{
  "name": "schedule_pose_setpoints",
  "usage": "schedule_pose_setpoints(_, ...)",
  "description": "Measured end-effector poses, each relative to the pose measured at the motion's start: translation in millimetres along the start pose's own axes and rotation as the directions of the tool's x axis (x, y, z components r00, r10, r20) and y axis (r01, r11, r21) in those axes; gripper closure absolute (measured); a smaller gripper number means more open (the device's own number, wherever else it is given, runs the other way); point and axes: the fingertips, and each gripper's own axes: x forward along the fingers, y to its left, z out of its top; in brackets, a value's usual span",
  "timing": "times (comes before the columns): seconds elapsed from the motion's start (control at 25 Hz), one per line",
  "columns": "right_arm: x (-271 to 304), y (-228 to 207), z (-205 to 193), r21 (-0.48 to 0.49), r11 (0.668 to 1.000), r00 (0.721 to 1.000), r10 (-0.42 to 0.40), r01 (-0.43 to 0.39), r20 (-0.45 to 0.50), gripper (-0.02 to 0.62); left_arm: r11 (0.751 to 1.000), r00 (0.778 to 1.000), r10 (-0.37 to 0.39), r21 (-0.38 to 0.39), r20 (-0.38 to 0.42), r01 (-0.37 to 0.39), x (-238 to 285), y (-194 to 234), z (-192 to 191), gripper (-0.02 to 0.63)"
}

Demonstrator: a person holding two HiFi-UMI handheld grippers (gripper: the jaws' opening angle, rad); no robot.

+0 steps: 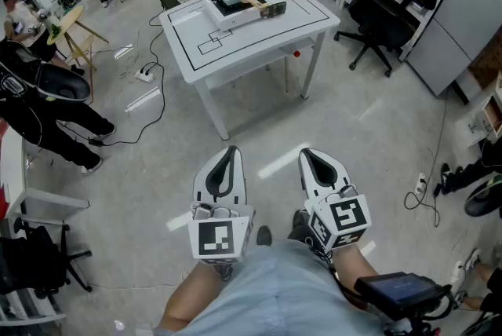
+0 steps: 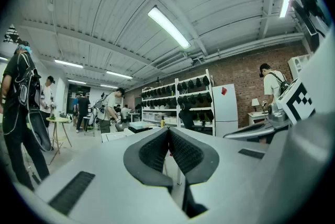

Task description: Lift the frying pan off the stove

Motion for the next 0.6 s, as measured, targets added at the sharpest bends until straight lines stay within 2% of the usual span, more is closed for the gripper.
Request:
schedule_pose_setpoints(0.28, 11, 10, 6, 0.009, 1.000, 1.000, -0.005, 0.005, -0.008, 0.548, 1.000, 1.000, -0.011, -0.005, -0.012, 0.011, 2, 14, 4, 0.588)
schedule_pose_setpoints(0.48, 26, 16, 1, 0.030, 1.000, 1.000, 0.004, -0.004, 0.004, 0.546, 1.000, 1.000, -0.014, -0.024, -0.019, 0.014, 8, 30, -9, 0.588)
schedule_pose_setpoints(0.6, 34, 9, 6, 0.026, 1.000, 1.000, -0.017, 0.017, 0.014, 0.546, 0.999, 1.000, -0.022, -0.033, -0.019, 0.022, 17, 33, -13, 0.588)
